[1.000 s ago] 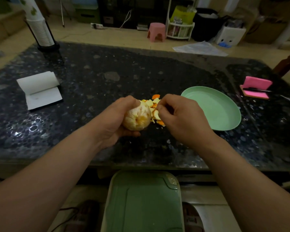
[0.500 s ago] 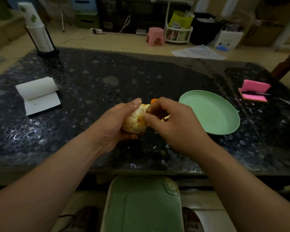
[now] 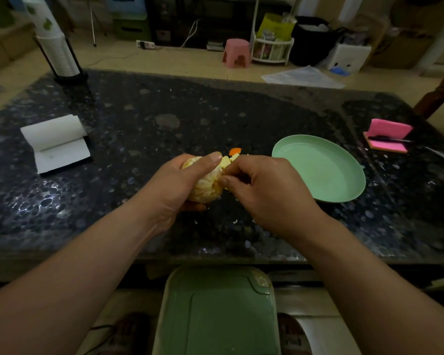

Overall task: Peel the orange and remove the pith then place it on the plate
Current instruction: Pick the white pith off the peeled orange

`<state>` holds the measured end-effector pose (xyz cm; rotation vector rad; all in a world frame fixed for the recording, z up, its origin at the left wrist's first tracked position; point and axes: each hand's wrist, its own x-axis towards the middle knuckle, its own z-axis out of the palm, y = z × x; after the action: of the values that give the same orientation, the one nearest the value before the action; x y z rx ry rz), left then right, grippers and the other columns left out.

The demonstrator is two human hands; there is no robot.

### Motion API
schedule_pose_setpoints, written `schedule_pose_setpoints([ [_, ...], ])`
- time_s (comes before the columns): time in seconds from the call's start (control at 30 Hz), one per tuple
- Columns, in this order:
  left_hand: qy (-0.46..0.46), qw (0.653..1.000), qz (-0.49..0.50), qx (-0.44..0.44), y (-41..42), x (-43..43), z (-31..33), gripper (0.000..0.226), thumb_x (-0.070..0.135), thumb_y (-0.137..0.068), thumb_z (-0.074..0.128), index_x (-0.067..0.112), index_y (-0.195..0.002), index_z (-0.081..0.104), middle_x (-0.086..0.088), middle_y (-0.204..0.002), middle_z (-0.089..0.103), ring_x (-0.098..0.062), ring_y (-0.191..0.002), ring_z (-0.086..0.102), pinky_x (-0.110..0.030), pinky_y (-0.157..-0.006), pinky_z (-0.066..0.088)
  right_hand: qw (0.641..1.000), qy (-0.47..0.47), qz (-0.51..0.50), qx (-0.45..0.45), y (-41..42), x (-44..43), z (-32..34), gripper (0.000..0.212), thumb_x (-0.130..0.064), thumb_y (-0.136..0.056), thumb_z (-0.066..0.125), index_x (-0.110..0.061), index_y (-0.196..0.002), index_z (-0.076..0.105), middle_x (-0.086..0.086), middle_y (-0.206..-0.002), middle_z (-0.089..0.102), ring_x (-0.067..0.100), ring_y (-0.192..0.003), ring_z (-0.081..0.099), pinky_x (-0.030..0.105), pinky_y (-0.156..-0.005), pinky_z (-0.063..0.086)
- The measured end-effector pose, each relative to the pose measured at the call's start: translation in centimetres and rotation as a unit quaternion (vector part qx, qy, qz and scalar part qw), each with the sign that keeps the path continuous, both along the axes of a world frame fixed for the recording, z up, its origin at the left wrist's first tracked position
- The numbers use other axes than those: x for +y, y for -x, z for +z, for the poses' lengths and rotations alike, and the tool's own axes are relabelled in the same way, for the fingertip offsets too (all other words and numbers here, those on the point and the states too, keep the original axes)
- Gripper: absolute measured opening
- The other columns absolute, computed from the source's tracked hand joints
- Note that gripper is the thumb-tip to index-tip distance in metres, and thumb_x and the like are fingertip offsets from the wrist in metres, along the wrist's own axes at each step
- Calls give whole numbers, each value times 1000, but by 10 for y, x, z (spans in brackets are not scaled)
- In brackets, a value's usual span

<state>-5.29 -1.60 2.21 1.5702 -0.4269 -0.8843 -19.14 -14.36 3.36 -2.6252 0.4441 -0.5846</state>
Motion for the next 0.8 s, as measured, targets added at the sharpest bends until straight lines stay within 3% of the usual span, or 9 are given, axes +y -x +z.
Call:
schedule_pose_setpoints([
  [0.17,-12,1000,-10,-6,-1,1,-1,67,71,-69,75,20,-113,70,-2,-92,77,-14,-76,74,-29,-56,54,999,36,1,-9,-1,3,1,12,-32,-100,68,-23,-94,75,-8,-83,71,15,-73,62,36,-64,51],
  [0.4,-13,999,-30,3,2,3,2,71,69,-72,72,16,-118,71,-4,-91,77,-16,-76,72,-29,-56,53,999,40,1,-10,-1,2,2,11,-28,-97,69,-26,-87,68,-13,-75,58,10,-66,52,29,-59,35],
  [0.63,-5,998,-56,36,4,4,9,52,66,-88,64,20,-108,74,-7,-90,76,-19,-71,69,-26,-54,51,994,-99,20,-31,6,-6,6,5,-24,-99,70,-26,-98,74,-12,-84,70,8,-77,65,42,-71,58],
  [0.8,-3,997,-65,39,5,6,16,54,72,-87,59,22,-98,77,-9,-88,75,-22,-64,66,-26,-51,46,989,-131,55,-50,11,-6,15,12,-23,-98,75,-28,-109,73,-13,-92,71,8,-85,69,29,-72,58],
])
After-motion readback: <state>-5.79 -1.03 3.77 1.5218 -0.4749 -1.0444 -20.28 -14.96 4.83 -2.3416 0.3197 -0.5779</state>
